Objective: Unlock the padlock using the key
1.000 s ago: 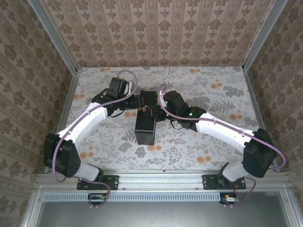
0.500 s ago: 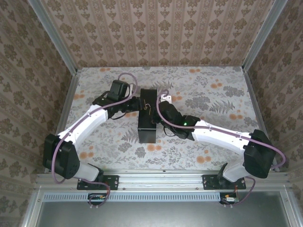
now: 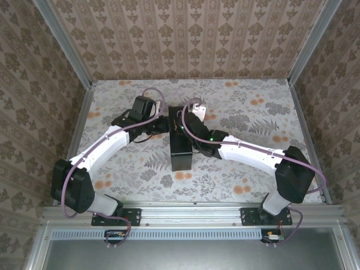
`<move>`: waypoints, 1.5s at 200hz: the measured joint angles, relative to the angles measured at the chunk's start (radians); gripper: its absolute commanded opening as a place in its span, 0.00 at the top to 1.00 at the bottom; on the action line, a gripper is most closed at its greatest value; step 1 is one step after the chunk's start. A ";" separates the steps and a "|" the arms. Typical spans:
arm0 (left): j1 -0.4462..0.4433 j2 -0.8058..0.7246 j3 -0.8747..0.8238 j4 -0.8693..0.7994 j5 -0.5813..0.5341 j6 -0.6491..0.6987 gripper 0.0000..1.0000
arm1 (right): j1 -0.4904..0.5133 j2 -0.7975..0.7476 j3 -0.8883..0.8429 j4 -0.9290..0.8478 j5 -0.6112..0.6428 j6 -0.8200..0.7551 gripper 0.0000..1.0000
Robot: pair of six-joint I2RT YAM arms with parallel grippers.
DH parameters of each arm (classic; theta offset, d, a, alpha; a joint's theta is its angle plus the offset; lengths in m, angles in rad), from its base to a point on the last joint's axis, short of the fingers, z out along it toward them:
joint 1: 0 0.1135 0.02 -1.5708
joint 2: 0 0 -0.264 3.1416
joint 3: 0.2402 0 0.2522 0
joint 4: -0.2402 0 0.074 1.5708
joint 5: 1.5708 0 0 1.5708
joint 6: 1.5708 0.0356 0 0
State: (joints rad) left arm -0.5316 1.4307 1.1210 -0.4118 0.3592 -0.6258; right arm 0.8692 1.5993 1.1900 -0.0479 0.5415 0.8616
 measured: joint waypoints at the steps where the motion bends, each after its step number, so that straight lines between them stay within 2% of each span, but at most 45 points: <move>1: 0.000 0.000 0.000 0.000 0.000 0.000 0.60 | -0.002 0.000 0.001 0.000 0.001 0.000 1.00; 48: 0.030 -0.013 0.010 -0.060 0.001 0.017 0.49 | -0.105 -0.014 -0.006 0.000 -0.059 -0.047 0.99; 87: 0.062 -0.013 0.072 -0.113 0.008 0.043 0.45 | -0.262 -0.194 -0.150 -0.007 -0.161 -0.111 0.93; 111: 0.091 -0.013 0.092 -0.116 0.027 0.047 0.44 | -0.382 -0.285 -0.274 0.003 -0.302 -0.141 0.91; 137: 0.132 -0.013 0.105 -0.133 0.019 0.067 0.44 | -0.444 -0.230 -0.398 0.027 -0.467 -0.187 0.90; 153: 0.148 -0.013 0.115 -0.152 -0.009 0.090 0.43 | -0.444 -0.160 -0.461 0.042 -0.544 -0.200 0.86; 162: 0.156 -0.013 0.119 -0.165 -0.031 0.105 0.43 | -0.444 -0.124 -0.486 0.046 -0.579 -0.203 0.80; 190: 0.178 -0.013 0.121 -0.196 -0.071 0.133 0.43 | -0.443 -0.071 -0.496 0.041 -0.634 -0.222 0.47; 196: 0.181 -0.013 0.121 -0.197 -0.075 0.136 0.43 | -0.443 -0.071 -0.488 0.032 -0.638 -0.227 0.36; 204: 0.187 -0.016 0.121 -0.201 -0.080 0.142 0.43 | -0.443 -0.075 -0.467 0.008 -0.640 -0.241 0.31; 218: 0.195 -0.028 0.118 -0.210 -0.089 0.151 0.42 | -0.443 -0.106 -0.421 -0.046 -0.639 -0.264 0.27; 239: 0.214 -0.062 0.104 -0.217 -0.094 0.159 0.42 | -0.432 -0.232 -0.347 -0.118 -0.638 -0.284 0.21; 246: 0.222 -0.071 0.100 -0.218 -0.095 0.160 0.42 | -0.422 -0.270 -0.318 -0.134 -0.633 -0.286 0.13; 249: 0.227 -0.074 0.097 -0.218 -0.095 0.161 0.42 | -0.410 -0.289 -0.299 -0.143 -0.628 -0.282 0.04; 251: 0.228 -0.076 0.097 -0.218 -0.095 0.161 0.42 | -0.407 -0.295 -0.293 -0.145 -0.626 -0.286 0.01; 273: 0.246 -0.084 0.087 -0.224 -0.097 0.167 0.42 | -0.284 -0.355 -0.182 -0.172 -0.599 -0.262 0.00; 300: 0.245 -0.084 0.083 -0.229 -0.096 0.171 0.42 | -0.143 -0.323 -0.092 -0.230 -0.551 -0.218 0.00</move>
State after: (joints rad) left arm -0.2863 1.3464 1.2037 -0.6403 0.2630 -0.4553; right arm 0.7261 1.2762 1.0977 -0.2779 -0.0093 0.6437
